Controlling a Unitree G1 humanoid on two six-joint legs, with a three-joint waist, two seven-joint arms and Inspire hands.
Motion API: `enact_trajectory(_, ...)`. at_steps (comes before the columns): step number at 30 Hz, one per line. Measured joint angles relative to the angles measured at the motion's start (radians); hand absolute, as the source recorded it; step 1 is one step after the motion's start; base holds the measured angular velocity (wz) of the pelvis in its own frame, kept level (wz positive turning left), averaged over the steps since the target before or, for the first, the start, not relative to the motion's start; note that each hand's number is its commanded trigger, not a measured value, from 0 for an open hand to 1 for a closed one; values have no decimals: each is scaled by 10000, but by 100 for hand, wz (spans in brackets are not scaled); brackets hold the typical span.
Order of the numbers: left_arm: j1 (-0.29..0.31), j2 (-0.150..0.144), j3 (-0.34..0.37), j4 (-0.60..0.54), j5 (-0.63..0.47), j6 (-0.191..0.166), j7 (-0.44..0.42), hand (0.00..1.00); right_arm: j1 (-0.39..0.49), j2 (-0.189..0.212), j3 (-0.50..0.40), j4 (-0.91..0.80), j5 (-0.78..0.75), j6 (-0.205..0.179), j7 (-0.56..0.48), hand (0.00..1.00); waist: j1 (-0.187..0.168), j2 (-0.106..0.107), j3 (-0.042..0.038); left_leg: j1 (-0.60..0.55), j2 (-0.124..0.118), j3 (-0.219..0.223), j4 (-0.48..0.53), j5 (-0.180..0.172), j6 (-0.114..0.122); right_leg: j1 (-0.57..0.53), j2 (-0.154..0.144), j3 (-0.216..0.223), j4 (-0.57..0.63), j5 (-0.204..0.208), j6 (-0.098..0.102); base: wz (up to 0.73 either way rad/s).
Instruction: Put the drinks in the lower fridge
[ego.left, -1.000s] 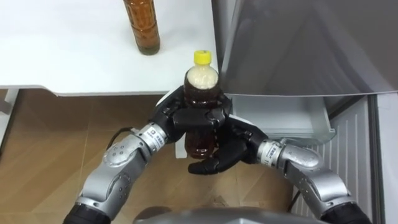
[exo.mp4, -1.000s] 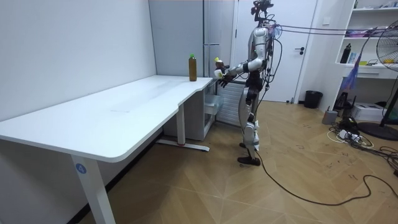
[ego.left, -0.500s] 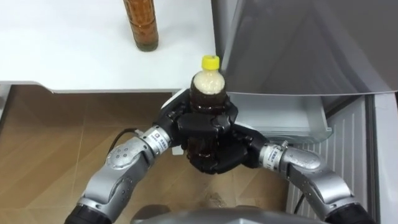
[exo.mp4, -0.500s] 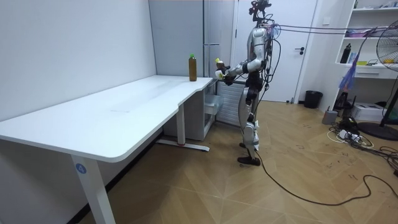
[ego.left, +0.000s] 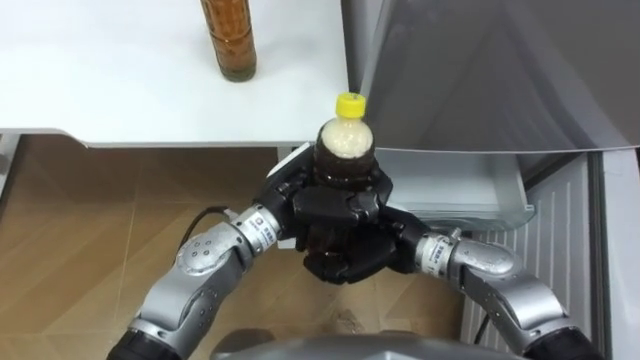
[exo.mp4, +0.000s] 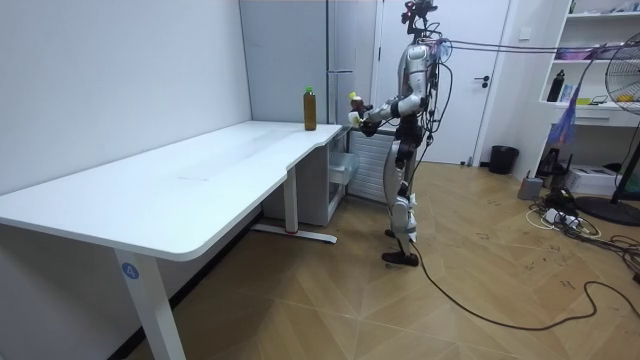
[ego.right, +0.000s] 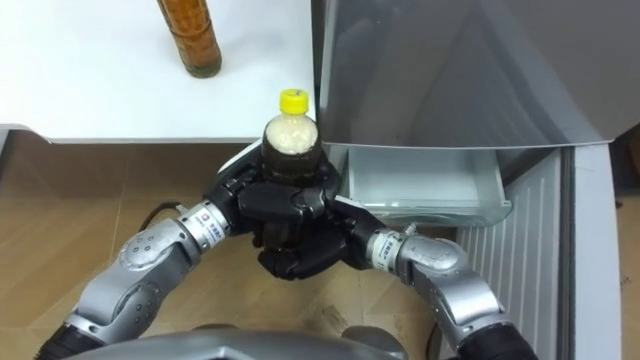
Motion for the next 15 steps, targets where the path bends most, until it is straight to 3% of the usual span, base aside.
enact_trajectory(15,-51,0,-83,-3,34,-102,-34,0,-2,-24,105,-24,-2,0,73,100,-3,0,8,35,3,1,-1,0,0,25,2,1,15,2,-4,0)
